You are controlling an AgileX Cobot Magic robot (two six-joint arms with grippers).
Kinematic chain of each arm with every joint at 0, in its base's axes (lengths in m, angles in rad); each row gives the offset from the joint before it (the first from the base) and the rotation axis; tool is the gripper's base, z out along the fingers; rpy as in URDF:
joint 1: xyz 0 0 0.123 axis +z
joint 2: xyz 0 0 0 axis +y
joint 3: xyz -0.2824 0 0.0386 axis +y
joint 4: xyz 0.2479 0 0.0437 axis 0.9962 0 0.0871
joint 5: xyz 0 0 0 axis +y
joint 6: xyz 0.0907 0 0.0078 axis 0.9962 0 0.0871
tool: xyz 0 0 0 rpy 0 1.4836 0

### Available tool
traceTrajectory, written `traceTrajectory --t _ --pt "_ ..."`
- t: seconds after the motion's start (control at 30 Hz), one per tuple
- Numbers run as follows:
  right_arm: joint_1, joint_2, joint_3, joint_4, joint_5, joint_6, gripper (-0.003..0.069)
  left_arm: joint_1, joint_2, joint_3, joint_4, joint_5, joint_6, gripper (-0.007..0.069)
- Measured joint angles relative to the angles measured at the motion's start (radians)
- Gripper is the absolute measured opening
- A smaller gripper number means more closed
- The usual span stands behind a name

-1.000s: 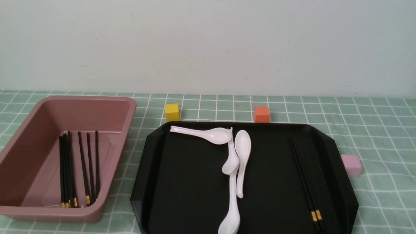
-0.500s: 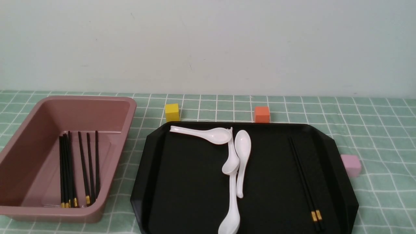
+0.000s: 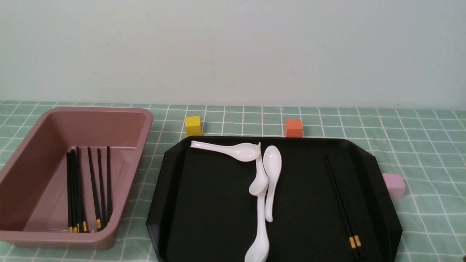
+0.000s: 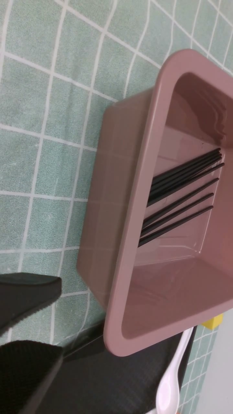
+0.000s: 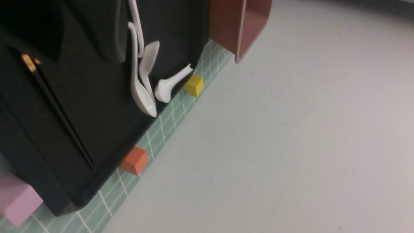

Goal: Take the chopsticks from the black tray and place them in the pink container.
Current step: 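Move the gripper over the chopsticks on the black tray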

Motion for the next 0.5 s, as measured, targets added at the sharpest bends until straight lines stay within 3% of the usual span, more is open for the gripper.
traceTrajectory --t 0.1,0.23,0.37,0.5 --pt "0.000 0.015 -0.127 -0.015 -0.012 -0.129 0.0202 0.000 0.000 0.000 0.000 0.000 0.000 0.0238" --pt "0.000 0.164 -0.321 -0.108 0.036 -0.316 0.0077 0.000 0.000 0.000 0.000 0.000 0.000 0.0238" --pt "0.000 0.380 -0.456 -0.217 0.212 -0.385 -0.0010 0.000 0.000 0.000 0.000 0.000 0.000 0.0238" --pt "0.000 0.652 -0.540 -0.246 0.390 -0.402 -0.0012 0.000 0.000 0.000 0.000 0.000 0.000 0.0238"
